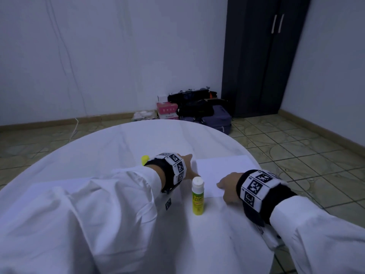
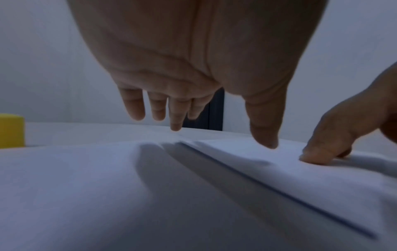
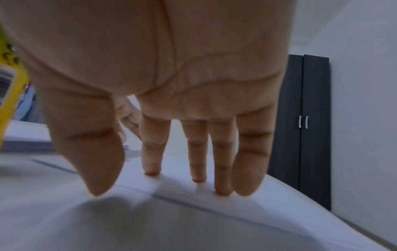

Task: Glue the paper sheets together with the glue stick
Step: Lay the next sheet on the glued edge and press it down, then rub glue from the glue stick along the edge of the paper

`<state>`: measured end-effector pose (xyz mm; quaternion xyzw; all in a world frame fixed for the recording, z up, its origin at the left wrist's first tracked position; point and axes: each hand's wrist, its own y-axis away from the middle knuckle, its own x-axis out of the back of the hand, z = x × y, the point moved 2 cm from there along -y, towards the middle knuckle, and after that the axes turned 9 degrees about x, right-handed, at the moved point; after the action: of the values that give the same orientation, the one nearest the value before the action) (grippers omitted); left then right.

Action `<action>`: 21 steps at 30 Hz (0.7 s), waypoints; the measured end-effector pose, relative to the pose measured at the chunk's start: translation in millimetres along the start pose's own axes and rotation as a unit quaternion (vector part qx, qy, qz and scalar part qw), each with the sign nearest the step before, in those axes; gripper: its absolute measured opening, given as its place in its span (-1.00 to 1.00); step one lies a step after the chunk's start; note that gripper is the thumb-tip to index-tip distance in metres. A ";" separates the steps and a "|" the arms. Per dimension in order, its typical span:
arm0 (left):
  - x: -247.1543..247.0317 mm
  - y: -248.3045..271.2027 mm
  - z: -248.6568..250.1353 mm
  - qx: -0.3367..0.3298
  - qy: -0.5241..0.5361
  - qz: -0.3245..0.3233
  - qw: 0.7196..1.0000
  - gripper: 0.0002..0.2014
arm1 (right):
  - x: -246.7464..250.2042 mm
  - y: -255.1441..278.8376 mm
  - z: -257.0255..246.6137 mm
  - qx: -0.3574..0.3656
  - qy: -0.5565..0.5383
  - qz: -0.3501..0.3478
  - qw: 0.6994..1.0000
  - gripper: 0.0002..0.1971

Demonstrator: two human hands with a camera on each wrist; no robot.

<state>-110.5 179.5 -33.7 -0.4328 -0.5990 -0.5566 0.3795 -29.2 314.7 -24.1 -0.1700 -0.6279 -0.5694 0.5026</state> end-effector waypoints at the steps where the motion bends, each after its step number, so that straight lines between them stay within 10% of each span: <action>1: -2.0 -2.6 2.8 0.006 0.013 -0.013 1.000 0.09 | 0.7 0.6 0.9 0.002 0.006 0.005 1.000 -0.53; 6: -24.9 -45.3 10.9 0.024 0.003 -0.039 0.999 0.48 | 2.3 3.0 6.5 0.004 -0.014 0.002 1.000 -0.49; 16: -6.3 -15.7 7.1 -0.053 0.083 -0.034 0.995 0.18 | -0.4 -7.8 7.5 -0.015 -0.039 0.024 0.999 -0.57; 21: 11.3 -21.1 -5.0 -0.067 0.370 -0.062 0.925 0.04 | -3.2 -6.5 5.0 -0.023 -0.064 0.053 0.996 -0.56</action>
<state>-134.3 175.5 -29.7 -0.1827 -0.4031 -0.7380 0.5094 -35.0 318.4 -29.5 -0.2504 -0.6357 -0.5444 0.4865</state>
